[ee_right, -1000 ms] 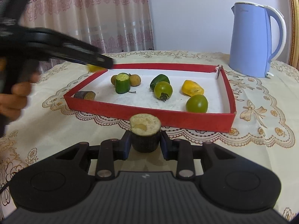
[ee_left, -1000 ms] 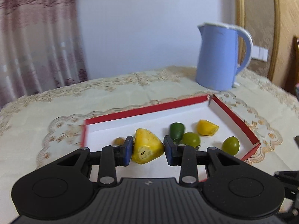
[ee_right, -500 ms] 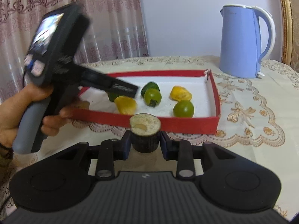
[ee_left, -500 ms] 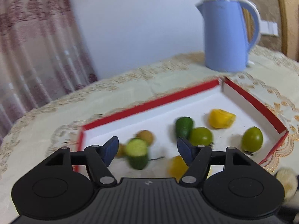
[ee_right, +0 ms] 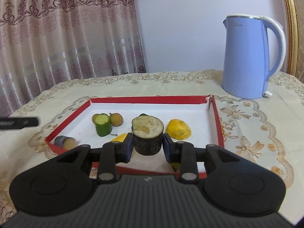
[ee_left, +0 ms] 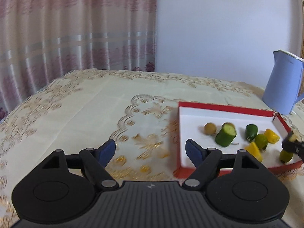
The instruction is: Organize fruits
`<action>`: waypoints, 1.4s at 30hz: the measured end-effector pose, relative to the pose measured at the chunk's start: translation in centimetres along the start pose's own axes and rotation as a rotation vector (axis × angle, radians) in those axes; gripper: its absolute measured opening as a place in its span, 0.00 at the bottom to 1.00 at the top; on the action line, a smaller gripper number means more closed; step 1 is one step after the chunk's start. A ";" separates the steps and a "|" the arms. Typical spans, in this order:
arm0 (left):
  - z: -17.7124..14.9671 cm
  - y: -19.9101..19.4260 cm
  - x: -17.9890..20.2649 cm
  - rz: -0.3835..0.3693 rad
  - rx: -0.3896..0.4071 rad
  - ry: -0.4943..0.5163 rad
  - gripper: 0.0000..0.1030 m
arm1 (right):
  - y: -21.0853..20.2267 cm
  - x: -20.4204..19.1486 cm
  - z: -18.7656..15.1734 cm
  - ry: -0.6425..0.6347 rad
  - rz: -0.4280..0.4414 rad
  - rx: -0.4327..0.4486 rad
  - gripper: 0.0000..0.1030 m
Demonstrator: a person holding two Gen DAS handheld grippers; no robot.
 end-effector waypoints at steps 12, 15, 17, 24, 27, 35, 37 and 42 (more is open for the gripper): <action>-1.7 2.3 5.2 -0.041 0.008 0.098 0.79 | 1.5 0.4 -0.1 -0.015 -0.065 0.038 0.41; -1.9 2.8 4.4 -0.009 0.026 0.080 0.82 | 1.1 0.5 -0.4 -0.015 -0.076 0.053 0.41; -1.6 2.8 3.9 0.022 0.042 0.073 0.83 | 0.5 0.4 -0.3 -0.015 -0.067 0.076 0.42; -1.7 3.1 3.4 0.061 0.035 0.084 0.83 | -3.0 -2.4 -1.1 -0.061 -0.049 0.114 0.81; -1.8 3.1 3.4 0.069 0.036 0.086 0.85 | -4.4 -3.8 -2.5 -0.127 -0.097 0.138 0.95; -1.9 2.9 3.3 0.078 0.029 0.081 0.87 | -4.9 -3.2 -3.4 -0.101 -0.130 0.132 1.00; -2.0 2.9 3.2 0.077 0.023 0.075 0.88 | -5.2 -2.6 -3.9 -0.044 -0.105 0.103 1.00; -2.2 2.7 3.2 0.084 0.018 0.075 0.88 | -5.3 -2.6 -5.5 -0.072 -0.115 0.051 1.00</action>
Point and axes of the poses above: each gripper's, at about its wrist camera, not at the fingertips, and y roughly the way its jaws point, x to its right, z to its top, the point moved 9 cm from there along y, roughly the way its jaws point, and after that the axes turned 5 degrees about -x, right-handed, at the moved point
